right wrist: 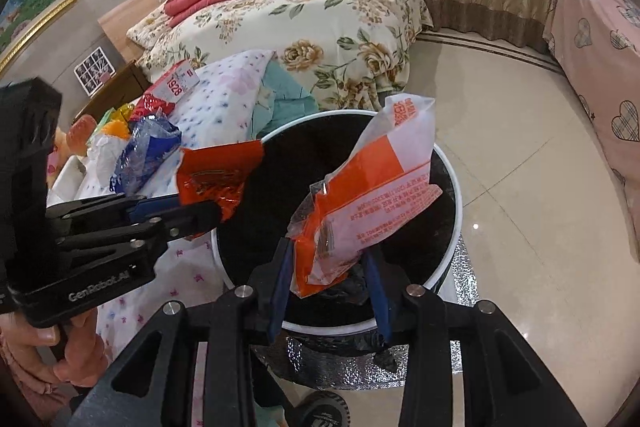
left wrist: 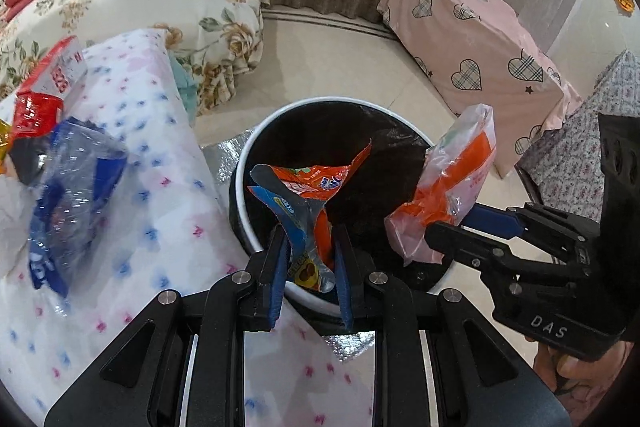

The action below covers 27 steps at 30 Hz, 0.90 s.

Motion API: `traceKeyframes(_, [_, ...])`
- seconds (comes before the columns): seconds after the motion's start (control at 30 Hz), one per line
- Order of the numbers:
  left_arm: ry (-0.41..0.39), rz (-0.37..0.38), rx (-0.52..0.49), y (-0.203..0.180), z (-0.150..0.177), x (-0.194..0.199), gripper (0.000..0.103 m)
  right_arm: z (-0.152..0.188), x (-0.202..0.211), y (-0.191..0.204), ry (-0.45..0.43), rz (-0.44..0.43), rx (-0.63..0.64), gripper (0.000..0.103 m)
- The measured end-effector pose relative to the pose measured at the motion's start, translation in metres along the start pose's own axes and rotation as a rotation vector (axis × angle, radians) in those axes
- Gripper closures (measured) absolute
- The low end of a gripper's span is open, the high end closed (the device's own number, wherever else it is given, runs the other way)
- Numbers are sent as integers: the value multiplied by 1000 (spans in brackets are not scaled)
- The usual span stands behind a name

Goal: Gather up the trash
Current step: 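Carry both wrappers over the bin and open both tools to release them, then move both tools back over the table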

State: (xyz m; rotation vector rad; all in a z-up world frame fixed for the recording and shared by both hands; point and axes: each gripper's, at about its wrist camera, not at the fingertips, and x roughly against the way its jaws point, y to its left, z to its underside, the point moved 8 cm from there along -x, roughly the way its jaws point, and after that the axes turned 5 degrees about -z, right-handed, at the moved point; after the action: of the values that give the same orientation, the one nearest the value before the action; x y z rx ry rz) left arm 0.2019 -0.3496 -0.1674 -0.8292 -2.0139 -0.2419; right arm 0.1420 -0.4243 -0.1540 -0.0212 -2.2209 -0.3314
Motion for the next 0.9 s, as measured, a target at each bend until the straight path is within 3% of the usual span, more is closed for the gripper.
traceKeyframes(0.37, [20, 10, 1, -2, -2, -14, 81, -2, -6, -14, 30, 10, -5, 62])
traceKeyframes(0.4, [20, 12, 1, -2, -3, -15, 79, -3, -6, -14, 31, 16, 1, 61])
traceKeyframes(0.47, [20, 7, 0, -2, -3, -14, 62, -3, -6, -15, 34, 26, 2, 58])
traceKeyframes(0.57, [0, 7, -5, 1, -2, -8, 50, -5, -5, -19, 38, 37, -10, 53])
traceKeyframes(0.73, [-30, 2, 20, 13, 8, 12, 44, -5, 9, -22, 1, 35, -43, 44])
traceKeyframes(0.9, [-57, 15, 87, 34, 32, 38, 32, -1, 25, -8, -66, 22, -69, 25])
